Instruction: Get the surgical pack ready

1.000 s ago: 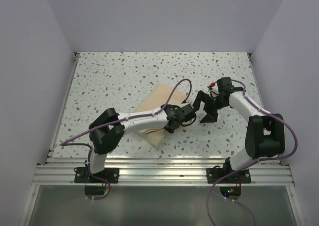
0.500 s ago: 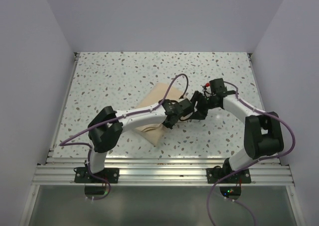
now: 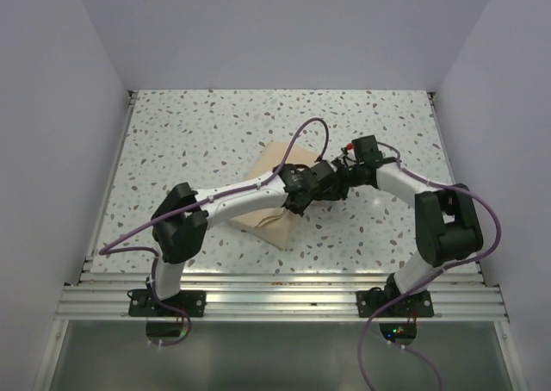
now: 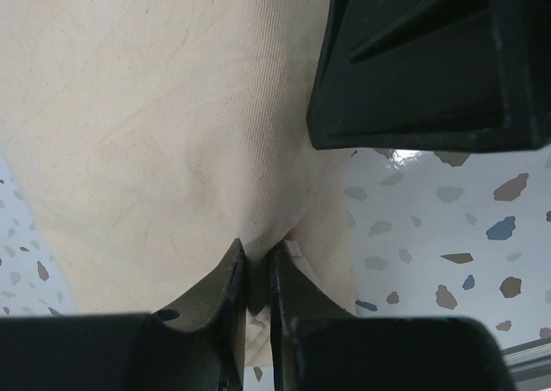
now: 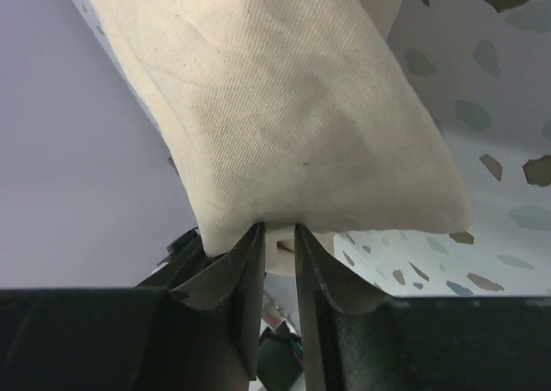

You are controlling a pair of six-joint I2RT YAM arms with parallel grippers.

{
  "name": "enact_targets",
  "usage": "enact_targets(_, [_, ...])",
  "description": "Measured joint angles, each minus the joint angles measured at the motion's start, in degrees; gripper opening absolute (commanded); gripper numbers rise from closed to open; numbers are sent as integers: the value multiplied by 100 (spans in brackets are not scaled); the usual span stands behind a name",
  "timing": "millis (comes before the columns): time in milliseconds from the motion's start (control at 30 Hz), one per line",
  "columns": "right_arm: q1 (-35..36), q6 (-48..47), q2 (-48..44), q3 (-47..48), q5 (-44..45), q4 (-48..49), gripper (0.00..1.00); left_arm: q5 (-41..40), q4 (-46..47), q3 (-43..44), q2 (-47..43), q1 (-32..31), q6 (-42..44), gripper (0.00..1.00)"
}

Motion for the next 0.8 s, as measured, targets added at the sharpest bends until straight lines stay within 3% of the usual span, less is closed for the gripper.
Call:
enact_targets(200, [70,122,59,-79,37,396,17,33,-13,175,0,4,50,0])
enact_targets(667, [597,833,896,61,114,1825,20,61,0,382,2,66,157,0])
enact_targets(800, [584,557,970,330,131,1478,21,59,17,426,2,101,146,0])
